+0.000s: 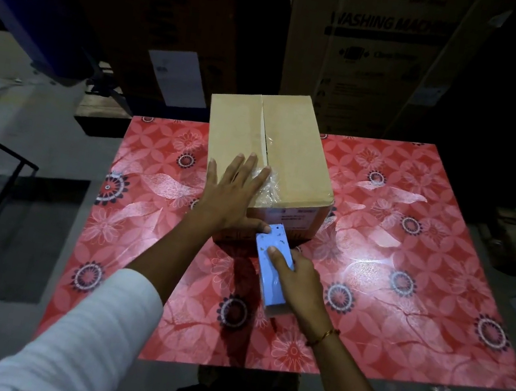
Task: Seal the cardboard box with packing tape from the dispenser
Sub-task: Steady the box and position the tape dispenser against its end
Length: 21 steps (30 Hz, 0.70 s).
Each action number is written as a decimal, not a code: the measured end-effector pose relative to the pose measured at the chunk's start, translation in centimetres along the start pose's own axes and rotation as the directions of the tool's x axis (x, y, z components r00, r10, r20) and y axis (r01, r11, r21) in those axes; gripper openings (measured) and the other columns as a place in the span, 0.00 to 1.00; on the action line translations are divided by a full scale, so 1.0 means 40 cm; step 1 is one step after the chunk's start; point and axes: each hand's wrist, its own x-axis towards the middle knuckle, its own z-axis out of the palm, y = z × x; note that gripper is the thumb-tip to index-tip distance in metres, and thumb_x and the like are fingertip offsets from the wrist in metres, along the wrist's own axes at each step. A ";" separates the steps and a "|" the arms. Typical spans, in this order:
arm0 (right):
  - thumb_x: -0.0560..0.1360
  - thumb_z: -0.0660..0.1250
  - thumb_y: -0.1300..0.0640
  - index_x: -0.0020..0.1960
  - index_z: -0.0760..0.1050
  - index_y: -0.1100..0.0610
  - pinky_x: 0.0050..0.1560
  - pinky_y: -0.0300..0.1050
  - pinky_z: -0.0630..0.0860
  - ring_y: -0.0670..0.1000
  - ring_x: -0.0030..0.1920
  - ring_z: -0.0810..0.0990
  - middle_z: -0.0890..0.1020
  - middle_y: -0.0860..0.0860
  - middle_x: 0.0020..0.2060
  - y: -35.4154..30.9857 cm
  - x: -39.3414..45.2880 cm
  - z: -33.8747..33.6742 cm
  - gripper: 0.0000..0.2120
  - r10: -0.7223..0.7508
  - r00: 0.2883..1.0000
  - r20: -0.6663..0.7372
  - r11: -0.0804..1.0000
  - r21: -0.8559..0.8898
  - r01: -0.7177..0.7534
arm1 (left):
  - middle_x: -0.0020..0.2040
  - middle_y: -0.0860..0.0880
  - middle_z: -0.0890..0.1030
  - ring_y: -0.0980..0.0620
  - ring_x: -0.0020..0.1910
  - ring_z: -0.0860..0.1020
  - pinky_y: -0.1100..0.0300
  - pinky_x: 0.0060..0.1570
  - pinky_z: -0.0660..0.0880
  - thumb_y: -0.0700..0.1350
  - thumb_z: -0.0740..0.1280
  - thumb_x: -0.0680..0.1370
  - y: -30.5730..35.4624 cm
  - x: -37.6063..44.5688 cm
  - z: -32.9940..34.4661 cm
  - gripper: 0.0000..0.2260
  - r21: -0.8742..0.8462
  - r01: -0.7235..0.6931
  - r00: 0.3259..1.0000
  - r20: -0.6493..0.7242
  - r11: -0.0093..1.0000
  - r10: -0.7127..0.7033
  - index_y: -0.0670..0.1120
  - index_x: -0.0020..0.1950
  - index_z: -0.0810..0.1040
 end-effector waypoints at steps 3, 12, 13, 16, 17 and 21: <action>0.78 0.65 0.38 0.52 0.82 0.50 0.47 0.52 0.79 0.54 0.43 0.85 0.86 0.50 0.43 -0.005 -0.006 0.004 0.17 0.013 1.000 -0.007 0.999 0.043 -0.013 | 0.83 0.44 0.38 0.42 0.81 0.38 0.26 0.72 0.41 0.79 0.59 0.66 -0.001 -0.001 -0.003 0.55 0.000 0.002 1.000 0.007 1.000 -0.002 0.53 0.83 0.40; 0.64 0.69 0.27 0.42 0.84 0.62 0.47 0.67 0.81 0.63 0.40 0.86 0.86 0.62 0.37 0.147 0.010 0.046 0.35 0.184 0.970 0.156 0.951 0.220 -0.216 | 0.82 0.44 0.35 0.40 0.80 0.36 0.25 0.70 0.40 0.73 0.74 0.61 0.008 -0.003 -0.005 0.64 0.033 0.021 0.999 0.046 0.999 -0.022 0.52 0.82 0.37; 0.66 0.70 0.28 0.42 0.83 0.62 0.45 0.65 0.82 0.61 0.38 0.86 0.86 0.62 0.36 0.148 -0.018 0.044 0.35 0.202 0.962 0.185 0.941 0.236 -0.243 | 0.82 0.44 0.35 0.40 0.80 0.35 0.25 0.71 0.40 0.72 0.75 0.61 0.007 -0.001 -0.004 0.64 0.031 0.024 0.999 0.045 0.999 -0.025 0.52 0.82 0.37; 0.79 0.68 0.49 0.45 0.83 0.64 0.35 0.45 0.82 0.54 0.33 0.85 0.87 0.58 0.35 0.125 -0.061 0.012 0.17 0.207 0.958 0.200 0.894 0.359 -0.268 | 0.82 0.44 0.36 0.40 0.80 0.36 0.25 0.71 0.40 0.67 0.77 0.62 0.006 0.000 -0.004 0.64 0.024 0.028 0.999 0.044 0.999 -0.029 0.52 0.82 0.37; 0.81 0.66 0.54 0.47 0.83 0.65 0.34 0.42 0.81 0.52 0.33 0.85 0.87 0.58 0.36 0.124 -0.061 -0.007 0.14 0.202 0.955 0.217 0.877 0.393 -0.275 | 0.82 0.44 0.36 0.40 0.81 0.36 0.25 0.71 0.39 0.66 0.78 0.62 0.005 0.000 -0.004 0.63 0.025 0.027 0.999 0.043 0.999 -0.028 0.52 0.82 0.37; 0.81 0.65 0.54 0.58 0.82 0.64 0.45 0.45 0.83 0.55 0.46 0.87 0.87 0.60 0.49 0.147 -0.020 -0.104 0.14 0.166 0.952 0.256 0.790 0.544 -0.284 | 0.82 0.44 0.36 0.40 0.81 0.36 0.27 0.70 0.38 0.64 0.77 0.66 0.003 -0.003 -0.001 0.60 0.031 0.017 1.000 0.022 0.999 -0.018 0.52 0.82 0.37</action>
